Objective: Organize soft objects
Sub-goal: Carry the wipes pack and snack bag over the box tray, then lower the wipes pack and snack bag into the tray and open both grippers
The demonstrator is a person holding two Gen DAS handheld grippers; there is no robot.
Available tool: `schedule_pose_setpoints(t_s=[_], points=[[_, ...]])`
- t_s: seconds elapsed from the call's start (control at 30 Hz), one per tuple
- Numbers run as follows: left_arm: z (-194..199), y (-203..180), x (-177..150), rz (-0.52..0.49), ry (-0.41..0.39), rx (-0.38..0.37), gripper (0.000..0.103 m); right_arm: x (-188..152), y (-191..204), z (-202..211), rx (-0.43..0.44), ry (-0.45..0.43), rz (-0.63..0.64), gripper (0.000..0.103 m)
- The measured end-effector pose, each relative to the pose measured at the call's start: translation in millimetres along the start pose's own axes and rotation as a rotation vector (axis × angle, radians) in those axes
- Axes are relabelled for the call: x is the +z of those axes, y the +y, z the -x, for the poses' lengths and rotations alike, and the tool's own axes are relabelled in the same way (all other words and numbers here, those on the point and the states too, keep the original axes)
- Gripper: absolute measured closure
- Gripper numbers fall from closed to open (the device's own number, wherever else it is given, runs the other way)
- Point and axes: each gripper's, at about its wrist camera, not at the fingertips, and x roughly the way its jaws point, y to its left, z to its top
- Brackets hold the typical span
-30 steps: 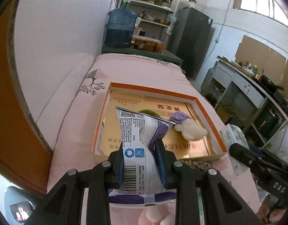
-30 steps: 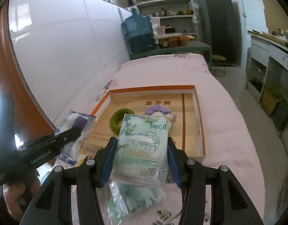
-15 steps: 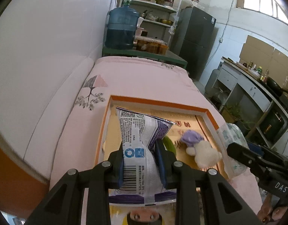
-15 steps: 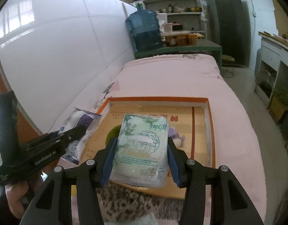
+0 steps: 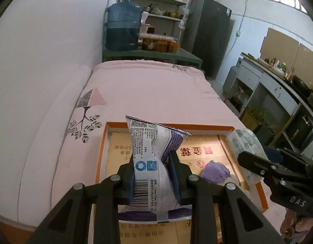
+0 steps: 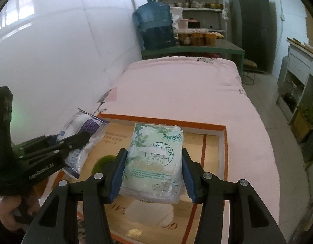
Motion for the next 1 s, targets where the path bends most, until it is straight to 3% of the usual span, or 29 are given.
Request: schedule_pose_setpoints(t_s=[0.47,1.0], points=[[-52,8,18,0.032,0.111,0.008,0.074,13,-31,-46,-0.021,0.085,-0.029,0.05],[-89,17,14,0.074,0.208,-0.013,0.074,14,-48,-84,-0.038,0.178,-0.043,0.05]])
